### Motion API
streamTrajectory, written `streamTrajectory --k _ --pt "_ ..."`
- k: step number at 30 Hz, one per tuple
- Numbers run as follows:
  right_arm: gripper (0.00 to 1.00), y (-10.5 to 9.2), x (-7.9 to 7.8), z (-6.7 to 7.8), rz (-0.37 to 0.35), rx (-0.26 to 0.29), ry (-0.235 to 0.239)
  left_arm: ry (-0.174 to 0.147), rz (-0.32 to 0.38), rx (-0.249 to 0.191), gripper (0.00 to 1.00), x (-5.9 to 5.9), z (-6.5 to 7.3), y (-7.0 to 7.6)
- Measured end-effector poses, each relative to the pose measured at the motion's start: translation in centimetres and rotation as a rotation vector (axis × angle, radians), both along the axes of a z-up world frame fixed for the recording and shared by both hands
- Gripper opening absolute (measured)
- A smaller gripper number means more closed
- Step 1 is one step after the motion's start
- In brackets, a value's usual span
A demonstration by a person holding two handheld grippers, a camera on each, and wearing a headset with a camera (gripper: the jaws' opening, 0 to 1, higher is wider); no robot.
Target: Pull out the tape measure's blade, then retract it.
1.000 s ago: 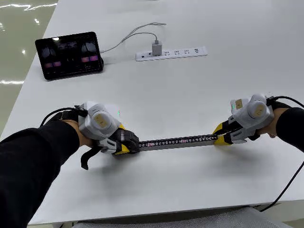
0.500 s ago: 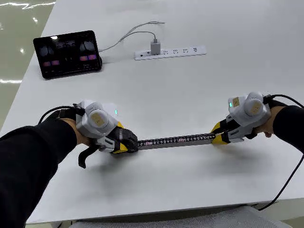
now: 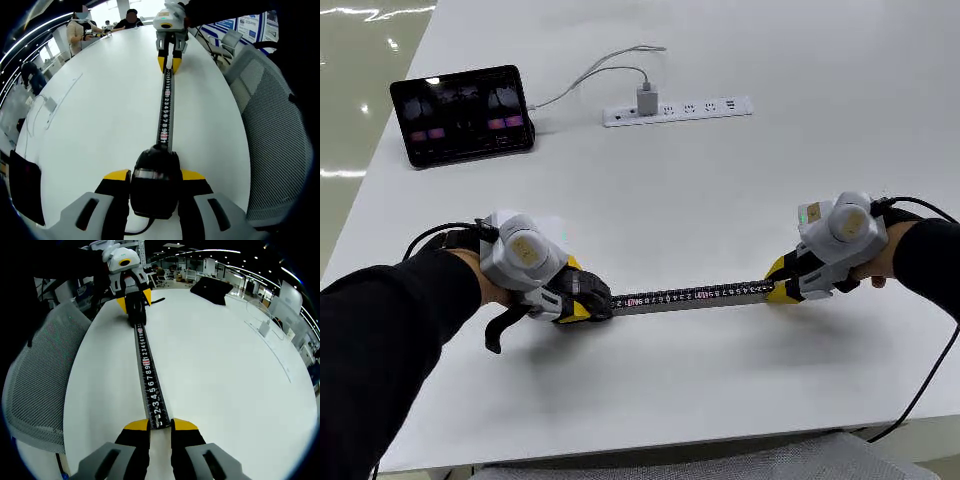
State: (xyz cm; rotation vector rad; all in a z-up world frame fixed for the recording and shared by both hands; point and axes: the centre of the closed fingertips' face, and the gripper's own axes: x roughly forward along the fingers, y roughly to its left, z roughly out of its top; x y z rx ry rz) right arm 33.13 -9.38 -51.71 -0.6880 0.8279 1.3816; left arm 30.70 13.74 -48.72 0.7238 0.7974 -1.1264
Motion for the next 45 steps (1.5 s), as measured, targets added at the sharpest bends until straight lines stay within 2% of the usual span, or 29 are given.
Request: streamTrajectory --k 4,11,15,18,22,26,27,29,33,36,39,41,42,43,45 --pt "0.12 0.1 0.0 -0.1 0.009 -0.026 -0.015 0.011 0.018 -0.006 0.32 0.0 0.1 -0.1" --pt "0.14 -0.1 -0.2 0.0 0.016 -0.036 -0.02 0.016 0.018 0.005 0.32 0.0 0.2 0.0" --pt "0.15 -0.3 0.1 0.3 -0.002 -0.038 -0.027 0.021 0.03 0.006 0.32 0.1 0.2 0.1" --pt "0.17 -0.7 0.4 0.6 -0.045 -0.032 -0.02 0.034 0.07 0.006 0.33 0.1 0.3 0.5" --pt "0.22 -1.2 0.7 1.1 -0.095 -0.014 -0.028 0.033 0.089 -0.006 0.34 0.1 0.5 1.1" --pt "0.25 -1.8 0.7 1.7 -0.146 0.006 -0.034 0.035 0.153 -0.036 0.4 0.6 0.8 1.8" --pt "0.26 -1.9 0.6 1.9 -0.158 0.014 -0.031 0.044 0.193 -0.055 0.42 0.8 0.9 2.0" --pt "0.26 -2.2 0.6 2.2 -0.175 0.025 -0.04 0.043 0.227 -0.075 0.47 1.0 1.3 2.3" --pt "0.28 -2.9 0.9 2.7 -0.25 0.056 -0.044 0.019 0.262 -0.107 0.51 1.1 1.8 2.7" --pt "0.3 -3.5 0.9 3.2 -0.314 0.085 -0.039 0.02 0.308 -0.133 0.52 0.8 2.2 2.9" --pt "0.33 -4.0 0.6 3.6 -0.361 0.116 -0.045 0.003 0.366 -0.168 0.54 0.9 2.7 3.3" --pt "0.34 -4.3 0.3 3.8 -0.376 0.125 -0.053 -0.005 0.408 -0.196 0.56 0.9 3.0 3.6" --pt "0.34 -4.6 0.0 3.9 -0.383 0.13 -0.061 -0.028 0.434 -0.219 0.57 1.1 3.3 3.9" --pt "0.34 -4.8 -0.1 3.9 -0.386 0.131 -0.064 -0.03 0.442 -0.219 0.59 0.8 3.4 4.1" --pt "0.34 -5.2 -0.5 3.8 -0.402 0.136 -0.06 -0.042 0.488 -0.253 0.61 0.7 3.6 4.7"
